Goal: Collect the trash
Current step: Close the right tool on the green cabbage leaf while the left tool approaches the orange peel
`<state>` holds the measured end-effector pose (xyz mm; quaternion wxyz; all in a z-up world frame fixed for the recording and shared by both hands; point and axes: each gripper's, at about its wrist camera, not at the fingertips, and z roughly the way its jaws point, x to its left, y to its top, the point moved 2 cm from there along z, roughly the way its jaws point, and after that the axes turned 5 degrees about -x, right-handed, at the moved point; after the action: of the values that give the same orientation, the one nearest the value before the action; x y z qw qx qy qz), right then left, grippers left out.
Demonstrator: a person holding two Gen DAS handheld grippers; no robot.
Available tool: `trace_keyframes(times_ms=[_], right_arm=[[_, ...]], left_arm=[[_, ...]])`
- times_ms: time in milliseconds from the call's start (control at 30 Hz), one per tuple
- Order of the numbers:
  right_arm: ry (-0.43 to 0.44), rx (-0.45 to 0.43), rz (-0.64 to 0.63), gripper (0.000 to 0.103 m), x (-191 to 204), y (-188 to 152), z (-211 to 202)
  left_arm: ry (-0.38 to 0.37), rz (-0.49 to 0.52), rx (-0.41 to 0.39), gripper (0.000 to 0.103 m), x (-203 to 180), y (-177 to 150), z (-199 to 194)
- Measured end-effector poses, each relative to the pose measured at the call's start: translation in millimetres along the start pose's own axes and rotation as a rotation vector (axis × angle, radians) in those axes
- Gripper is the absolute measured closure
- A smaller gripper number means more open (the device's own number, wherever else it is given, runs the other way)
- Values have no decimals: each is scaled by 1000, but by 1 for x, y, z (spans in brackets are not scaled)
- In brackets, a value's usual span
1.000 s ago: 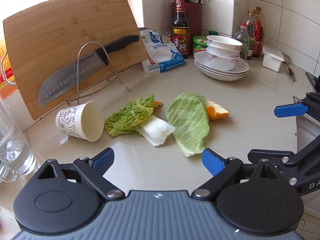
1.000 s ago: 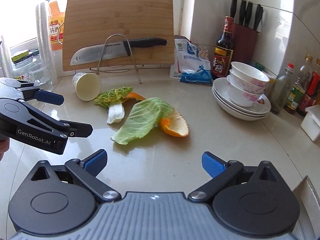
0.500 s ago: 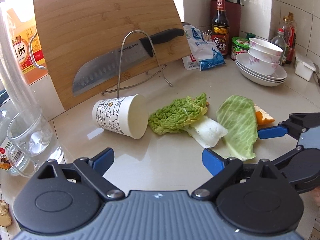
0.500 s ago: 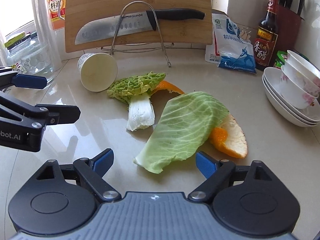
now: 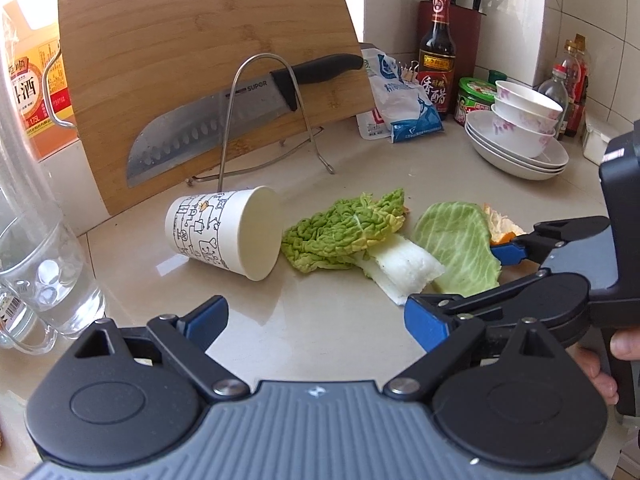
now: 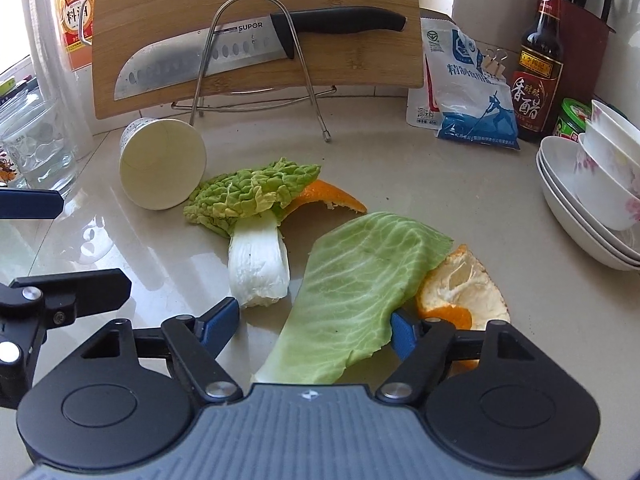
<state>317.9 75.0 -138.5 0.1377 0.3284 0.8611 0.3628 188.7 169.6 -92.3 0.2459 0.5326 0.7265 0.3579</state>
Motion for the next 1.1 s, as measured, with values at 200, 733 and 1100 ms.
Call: trace_keyframes(times_ms=[200,733,1100], right_arm=[[-9,13,-24,40,-5,-9,-14],[-9,34,-5,100,-16,-19,-39],[14,9,78,67,-26,-11,-22]], left_arm=[[-12,0,5,8,-2,0,2],[-65,18,8,8,-15,2,8],[-77,23,14,8,-17,1,10]])
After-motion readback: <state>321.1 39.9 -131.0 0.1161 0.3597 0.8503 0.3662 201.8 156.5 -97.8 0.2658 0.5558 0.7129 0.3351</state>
